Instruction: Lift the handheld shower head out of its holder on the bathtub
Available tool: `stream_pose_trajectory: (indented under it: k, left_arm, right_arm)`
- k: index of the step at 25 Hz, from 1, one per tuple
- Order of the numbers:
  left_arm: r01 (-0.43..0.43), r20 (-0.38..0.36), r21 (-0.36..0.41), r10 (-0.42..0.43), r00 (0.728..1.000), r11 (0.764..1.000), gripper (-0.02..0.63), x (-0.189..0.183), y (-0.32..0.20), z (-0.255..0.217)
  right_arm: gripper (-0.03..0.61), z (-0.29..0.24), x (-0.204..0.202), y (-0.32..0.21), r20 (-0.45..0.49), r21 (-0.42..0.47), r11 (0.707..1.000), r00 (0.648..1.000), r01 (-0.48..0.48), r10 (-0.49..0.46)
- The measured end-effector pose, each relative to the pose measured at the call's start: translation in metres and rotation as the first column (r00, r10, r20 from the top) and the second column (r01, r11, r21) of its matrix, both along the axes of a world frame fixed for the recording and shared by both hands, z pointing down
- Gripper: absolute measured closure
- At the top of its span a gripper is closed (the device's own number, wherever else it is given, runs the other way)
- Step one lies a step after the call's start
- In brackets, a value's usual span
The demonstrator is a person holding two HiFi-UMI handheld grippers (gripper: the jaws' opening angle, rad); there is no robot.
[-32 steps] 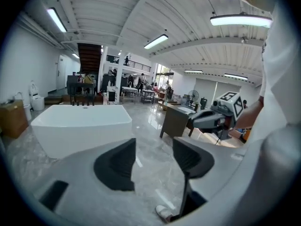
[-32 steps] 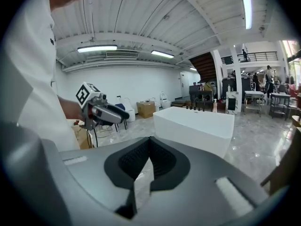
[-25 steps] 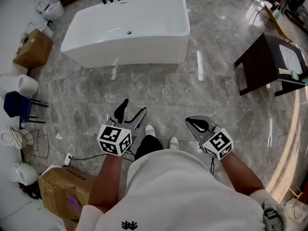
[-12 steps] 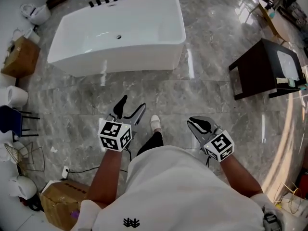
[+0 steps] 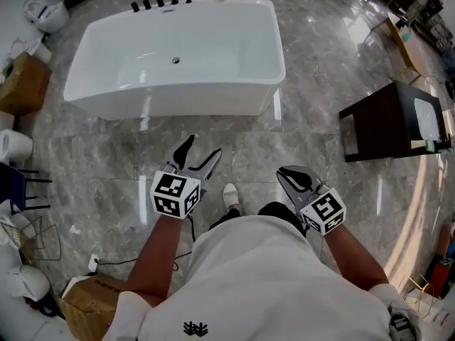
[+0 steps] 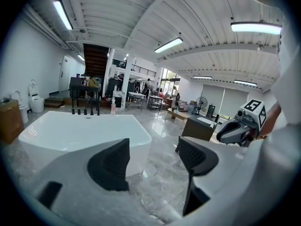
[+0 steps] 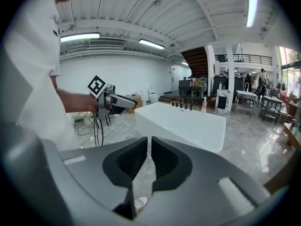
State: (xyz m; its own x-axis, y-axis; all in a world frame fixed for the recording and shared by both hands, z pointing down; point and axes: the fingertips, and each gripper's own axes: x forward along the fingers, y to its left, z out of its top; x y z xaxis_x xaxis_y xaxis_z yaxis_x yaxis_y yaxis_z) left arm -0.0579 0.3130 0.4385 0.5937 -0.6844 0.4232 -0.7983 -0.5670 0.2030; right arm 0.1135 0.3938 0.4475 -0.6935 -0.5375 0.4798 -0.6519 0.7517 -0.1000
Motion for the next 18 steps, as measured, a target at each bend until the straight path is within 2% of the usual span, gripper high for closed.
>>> stream_pose_trajectory:
  k: [3, 11, 18]
  left_arm:
    - [0.013, -0.004, 0.008, -0.013, 1.000, 1.000, 0.282, -0.007, -0.016, -0.001]
    - [0.064, -0.004, -0.011, -0.064, 0.998, 0.998, 0.285, -0.019, -0.059, 0.011]
    - [0.107, 0.024, -0.023, -0.107, 0.994, 0.994, 0.288, -0.009, -0.125, 0.009]
  right_arm:
    - [0.540, -0.004, -0.007, -0.022, 0.004, -0.004, 1.000, 1.000, -0.003, 0.003]
    - [0.543, 0.000, -0.024, -0.077, 0.014, -0.019, 0.998, 0.998, 0.062, -0.061]
    - [0.543, 0.006, -0.016, -0.163, 0.062, -0.029, 0.994, 0.993, 0.107, -0.105]
